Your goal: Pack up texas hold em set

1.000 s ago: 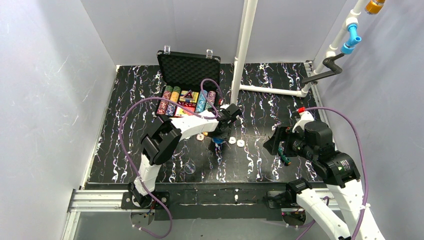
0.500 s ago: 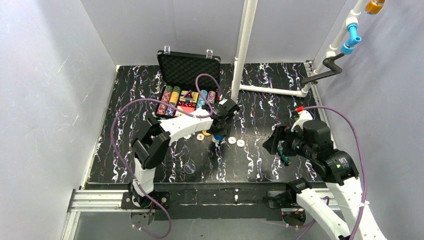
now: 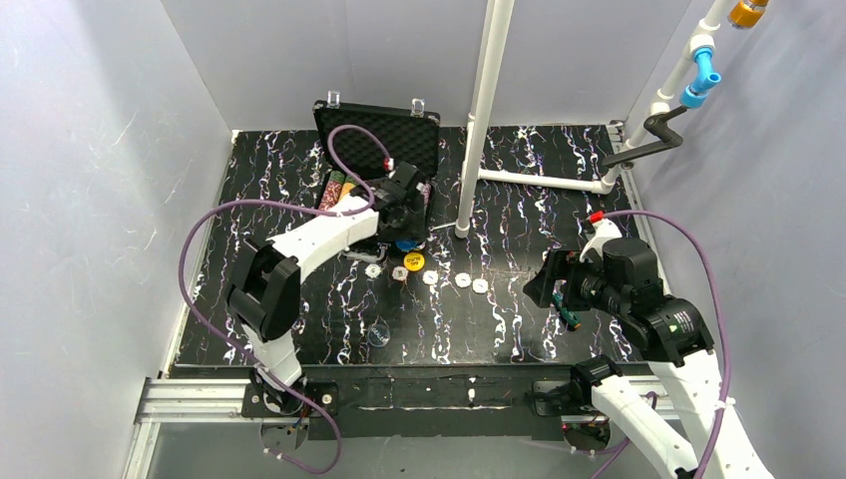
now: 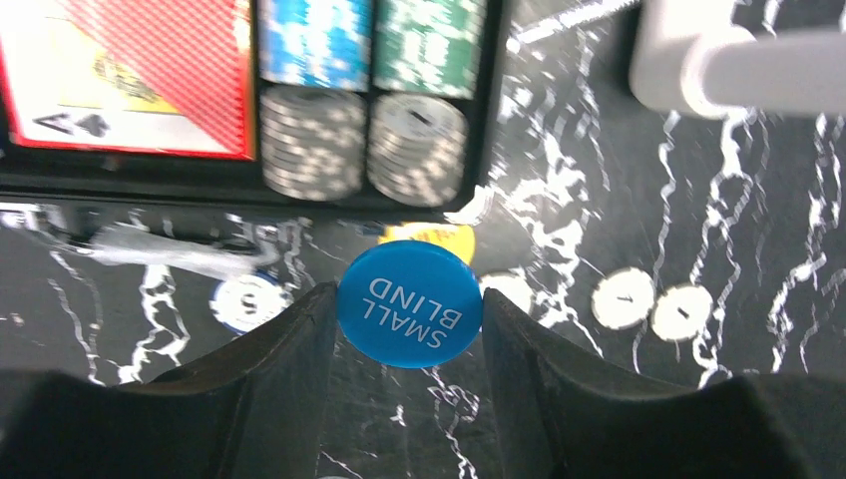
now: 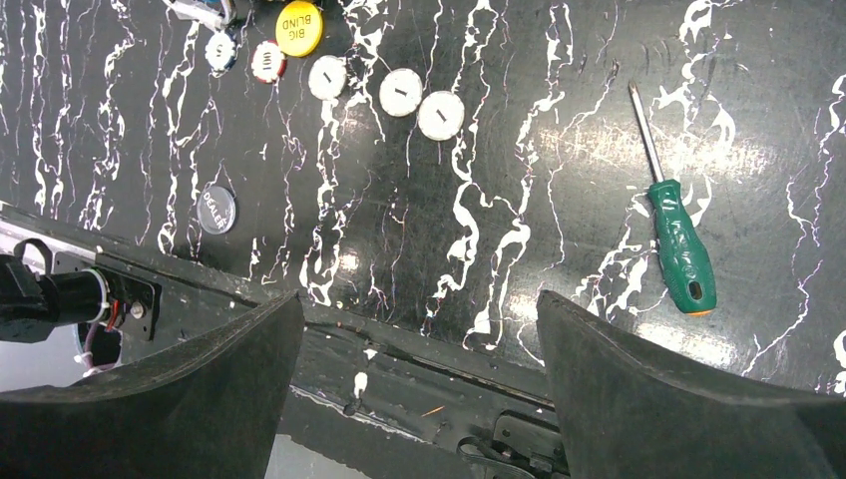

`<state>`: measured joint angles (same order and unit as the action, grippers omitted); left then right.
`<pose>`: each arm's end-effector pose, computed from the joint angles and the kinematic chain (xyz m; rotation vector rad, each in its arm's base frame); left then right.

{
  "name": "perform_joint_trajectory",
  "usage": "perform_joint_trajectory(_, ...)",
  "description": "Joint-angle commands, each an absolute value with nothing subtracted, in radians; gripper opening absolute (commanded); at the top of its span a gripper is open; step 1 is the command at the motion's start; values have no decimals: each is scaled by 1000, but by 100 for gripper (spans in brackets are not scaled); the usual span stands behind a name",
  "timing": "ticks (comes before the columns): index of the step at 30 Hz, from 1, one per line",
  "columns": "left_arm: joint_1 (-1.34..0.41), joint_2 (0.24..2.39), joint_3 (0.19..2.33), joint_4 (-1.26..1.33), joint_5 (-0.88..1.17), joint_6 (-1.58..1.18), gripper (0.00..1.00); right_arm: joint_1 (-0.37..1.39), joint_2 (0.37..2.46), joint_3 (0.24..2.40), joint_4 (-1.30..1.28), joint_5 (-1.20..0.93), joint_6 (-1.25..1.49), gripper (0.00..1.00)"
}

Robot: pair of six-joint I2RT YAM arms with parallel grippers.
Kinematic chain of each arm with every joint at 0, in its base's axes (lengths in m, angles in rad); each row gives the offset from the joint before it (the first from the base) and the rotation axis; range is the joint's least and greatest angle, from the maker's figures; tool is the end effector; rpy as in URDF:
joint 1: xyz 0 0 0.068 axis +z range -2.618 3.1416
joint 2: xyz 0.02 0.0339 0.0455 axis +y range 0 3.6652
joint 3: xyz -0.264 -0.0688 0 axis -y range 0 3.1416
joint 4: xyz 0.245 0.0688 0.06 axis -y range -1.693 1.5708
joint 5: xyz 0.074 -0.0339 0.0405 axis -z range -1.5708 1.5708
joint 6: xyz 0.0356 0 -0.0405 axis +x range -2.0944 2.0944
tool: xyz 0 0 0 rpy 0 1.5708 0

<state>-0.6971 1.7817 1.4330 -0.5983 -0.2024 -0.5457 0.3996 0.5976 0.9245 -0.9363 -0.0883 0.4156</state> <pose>0.3033 -0.2446 0.2560 0.1078 2.5073 -0.2637 0.0948 0.0435 0.3349 -0.0336 2.2323 0.5519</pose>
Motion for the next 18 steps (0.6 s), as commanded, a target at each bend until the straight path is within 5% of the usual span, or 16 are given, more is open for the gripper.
perform_joint_trajectory(1,-628,1752,1419,-605,-188,-511,0,402,612,928,-905,-91,414,94)
perform_joint_trajectory(18,-446,1902,1508,-638,-189,-491,0,402,650,936,-916,-76,430,94)
